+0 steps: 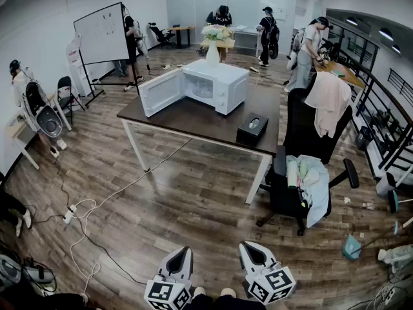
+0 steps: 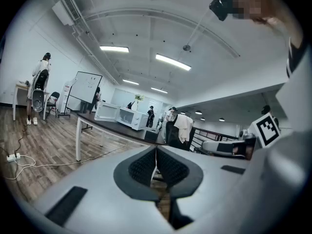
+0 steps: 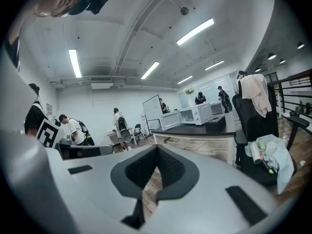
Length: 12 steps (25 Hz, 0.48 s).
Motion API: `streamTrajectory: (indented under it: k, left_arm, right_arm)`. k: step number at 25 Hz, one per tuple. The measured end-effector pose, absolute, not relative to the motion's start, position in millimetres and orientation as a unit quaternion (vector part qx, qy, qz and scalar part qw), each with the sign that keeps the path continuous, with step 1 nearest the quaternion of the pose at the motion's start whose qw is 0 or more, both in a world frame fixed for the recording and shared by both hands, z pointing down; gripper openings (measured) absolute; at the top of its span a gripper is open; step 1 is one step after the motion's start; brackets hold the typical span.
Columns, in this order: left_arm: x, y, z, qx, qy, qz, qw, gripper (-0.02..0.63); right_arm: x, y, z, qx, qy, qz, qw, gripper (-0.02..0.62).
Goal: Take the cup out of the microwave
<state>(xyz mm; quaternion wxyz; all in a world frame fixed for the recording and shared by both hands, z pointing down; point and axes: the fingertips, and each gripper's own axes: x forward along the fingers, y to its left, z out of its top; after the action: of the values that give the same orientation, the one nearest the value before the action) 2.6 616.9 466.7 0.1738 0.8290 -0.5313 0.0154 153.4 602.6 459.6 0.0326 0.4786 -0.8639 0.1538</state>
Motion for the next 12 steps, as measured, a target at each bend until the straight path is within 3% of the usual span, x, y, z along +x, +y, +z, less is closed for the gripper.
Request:
streamTrajectory:
  k: [12]
  left_arm:
    - [43.1, 620.3, 473.1, 0.815, -0.555, -0.006, 0.165, 0.006]
  right_arm:
    - [182.6, 609.9, 467.3, 0.450, -0.882, 0.140, 0.031, -0.005]
